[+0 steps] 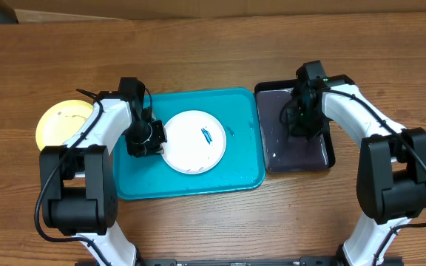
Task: Clean dirty plates on tray and stack at the side
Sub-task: 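Lower the right gripper into the black tray and grasp the green sponge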
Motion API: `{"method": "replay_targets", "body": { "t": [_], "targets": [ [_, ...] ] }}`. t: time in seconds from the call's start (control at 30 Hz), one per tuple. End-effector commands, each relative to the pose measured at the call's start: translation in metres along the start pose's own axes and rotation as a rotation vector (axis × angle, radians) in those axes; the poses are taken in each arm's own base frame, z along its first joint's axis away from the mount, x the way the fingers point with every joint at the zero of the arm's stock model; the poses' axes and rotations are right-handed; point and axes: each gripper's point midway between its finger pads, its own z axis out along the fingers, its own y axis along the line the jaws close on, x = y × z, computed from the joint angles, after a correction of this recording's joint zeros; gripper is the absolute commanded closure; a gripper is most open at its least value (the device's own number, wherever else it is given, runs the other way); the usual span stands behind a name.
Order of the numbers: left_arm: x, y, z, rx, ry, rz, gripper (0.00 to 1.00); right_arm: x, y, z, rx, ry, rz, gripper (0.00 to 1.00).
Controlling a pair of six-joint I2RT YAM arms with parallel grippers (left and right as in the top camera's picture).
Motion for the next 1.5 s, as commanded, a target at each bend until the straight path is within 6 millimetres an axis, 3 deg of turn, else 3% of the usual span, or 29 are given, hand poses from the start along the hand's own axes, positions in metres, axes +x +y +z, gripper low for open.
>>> {"method": "replay_targets", "body": {
  "t": [0.0,0.03,0.1,0.17,0.37,0.47,0.5,0.57,0.6,0.63,0.67,0.7,0.8,0.9,1.27,1.3,1.33,1.4,1.47],
  "targets": [
    [0.002,-0.001,-0.004,-0.006,-0.011,0.003,0.9,0.002,0.012,-0.003,-0.063,0.003,-0.002,0.94],
    [0.002,-0.001,-0.004,-0.006,-0.011,0.003,0.9,0.002,0.016,-0.003,-0.082,0.006,-0.002,0.9],
    [0.002,-0.001,-0.004,-0.006,-0.011,0.003,0.91,0.001,0.022,-0.008,-0.115,0.008,-0.002,0.3],
    [0.002,-0.001,-0.004,-0.006,-0.011,0.003,0.91,-0.004,0.025,-0.013,-0.126,-0.003,-0.004,0.19],
    [0.003,-0.001,-0.004,-0.008,-0.006,0.002,0.9,-0.023,0.014,-0.015,-0.06,-0.082,-0.007,0.16],
    [0.003,-0.001,-0.004,-0.008,-0.005,0.001,0.91,-0.027,0.013,-0.01,-0.058,-0.102,-0.008,0.18],
    [0.003,-0.001,-0.004,-0.008,-0.005,0.001,0.91,-0.026,0.013,-0.008,-0.058,-0.105,-0.008,0.23],
    [0.003,-0.001,-0.004,-0.008,-0.005,0.001,0.91,-0.022,0.012,-0.002,-0.057,-0.096,-0.004,0.42],
    [0.003,-0.001,-0.004,-0.008,-0.005,0.001,0.9,-0.02,0.011,0.0,-0.057,-0.09,0.002,0.7],
    [0.003,-0.001,-0.004,-0.008,-0.005,0.001,0.9,-0.018,0.011,0.002,-0.057,-0.086,0.016,0.85],
    [0.003,-0.001,-0.004,-0.008,-0.005,0.002,0.91,-0.017,0.012,0.002,-0.065,-0.083,0.02,0.89],
    [0.003,-0.001,-0.004,-0.008,-0.005,0.002,0.91,-0.018,0.014,0.002,-0.072,-0.084,0.019,0.88],
    [0.003,-0.001,-0.004,-0.008,-0.006,0.001,0.91,-0.027,0.019,-0.004,-0.097,-0.113,0.014,0.43],
    [0.003,-0.001,-0.004,-0.008,-0.006,0.002,0.91,-0.04,0.021,-0.011,-0.103,-0.156,0.009,0.26],
    [0.003,-0.001,-0.004,-0.008,-0.006,0.001,0.91,-0.049,0.021,-0.008,-0.099,-0.196,0.005,0.24],
    [0.003,-0.001,-0.004,-0.008,-0.005,0.001,0.91,-0.049,0.021,-0.007,-0.098,-0.197,0.005,0.28],
    [0.003,-0.001,-0.004,-0.008,-0.006,0.001,0.91,-0.05,0.021,-0.007,-0.099,-0.201,0.005,0.42],
    [0.003,-0.001,-0.004,-0.008,-0.006,0.001,0.91,-0.053,0.021,-0.008,-0.101,-0.212,0.004,0.89],
    [0.003,-0.001,-0.004,-0.008,-0.006,0.001,0.91,-0.056,0.023,-0.01,-0.112,-0.221,0.013,0.95]
  ]
}}
